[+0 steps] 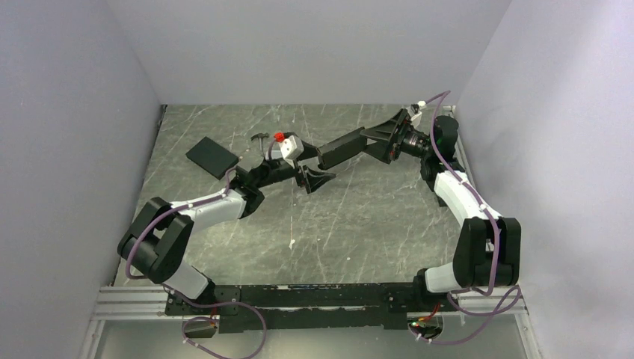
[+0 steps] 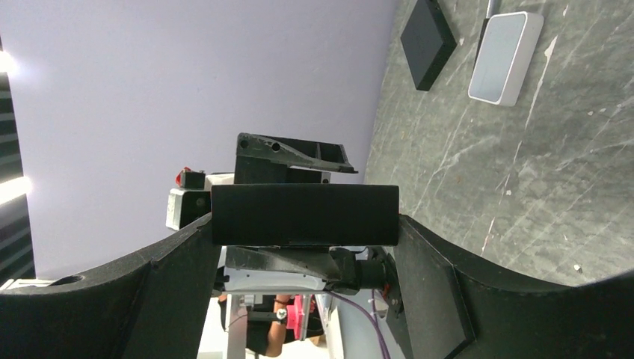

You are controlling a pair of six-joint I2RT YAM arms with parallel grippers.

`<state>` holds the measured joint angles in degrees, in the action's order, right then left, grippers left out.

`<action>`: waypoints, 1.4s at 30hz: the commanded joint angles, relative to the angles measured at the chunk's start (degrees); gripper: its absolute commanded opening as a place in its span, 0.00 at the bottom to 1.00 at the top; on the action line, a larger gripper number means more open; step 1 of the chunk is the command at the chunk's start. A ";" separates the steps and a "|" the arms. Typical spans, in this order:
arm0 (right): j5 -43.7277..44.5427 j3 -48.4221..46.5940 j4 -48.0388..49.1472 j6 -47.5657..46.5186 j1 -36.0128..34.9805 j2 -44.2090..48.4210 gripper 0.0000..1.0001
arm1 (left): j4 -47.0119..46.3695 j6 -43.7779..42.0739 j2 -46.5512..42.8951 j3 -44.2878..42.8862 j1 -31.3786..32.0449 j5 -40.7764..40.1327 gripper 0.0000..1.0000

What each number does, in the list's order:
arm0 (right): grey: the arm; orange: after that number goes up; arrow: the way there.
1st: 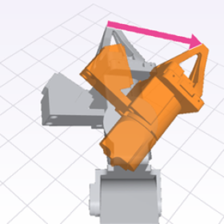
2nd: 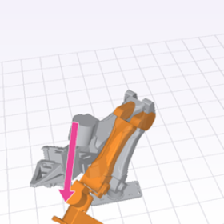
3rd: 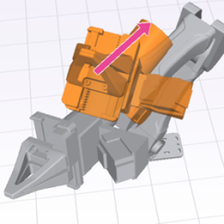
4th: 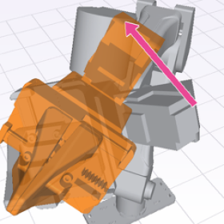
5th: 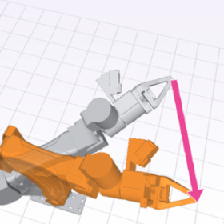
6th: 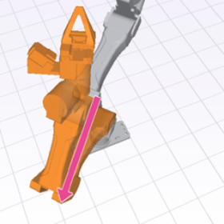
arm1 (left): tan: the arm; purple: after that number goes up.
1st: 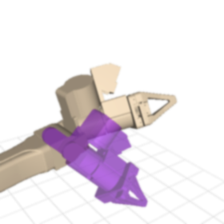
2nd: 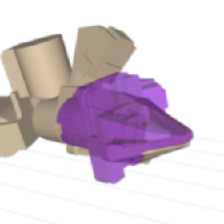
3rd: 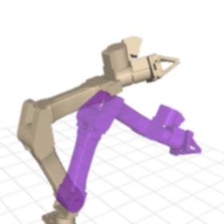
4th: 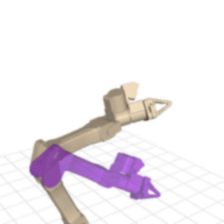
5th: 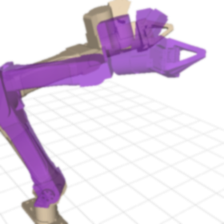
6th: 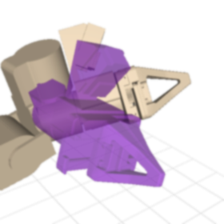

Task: Fold the paper box
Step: Close the paper box at the center of the board.

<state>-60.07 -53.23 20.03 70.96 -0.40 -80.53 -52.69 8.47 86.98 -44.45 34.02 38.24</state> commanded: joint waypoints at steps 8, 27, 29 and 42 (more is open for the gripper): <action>0.48 0.41 2.42 1.34 -0.20 0.20 0.57 | 6.30 -1.10 2.23 -6.60 1.92 -2.27 0.56; 1.40 0.78 0.57 0.71 0.67 0.52 0.89 | 7.87 2.17 2.55 -6.83 1.93 -2.24 0.11; 1.52 0.61 -0.41 0.04 0.67 0.58 0.94 | 7.25 2.25 2.14 -6.18 1.93 -3.26 0.10; 1.49 0.49 -1.35 -0.56 0.67 0.55 1.00 | 5.65 2.87 0.87 -4.56 1.75 -6.64 0.08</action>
<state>-58.13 -52.42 16.32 69.89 0.03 -80.68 -44.56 10.41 89.52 -49.15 35.77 32.95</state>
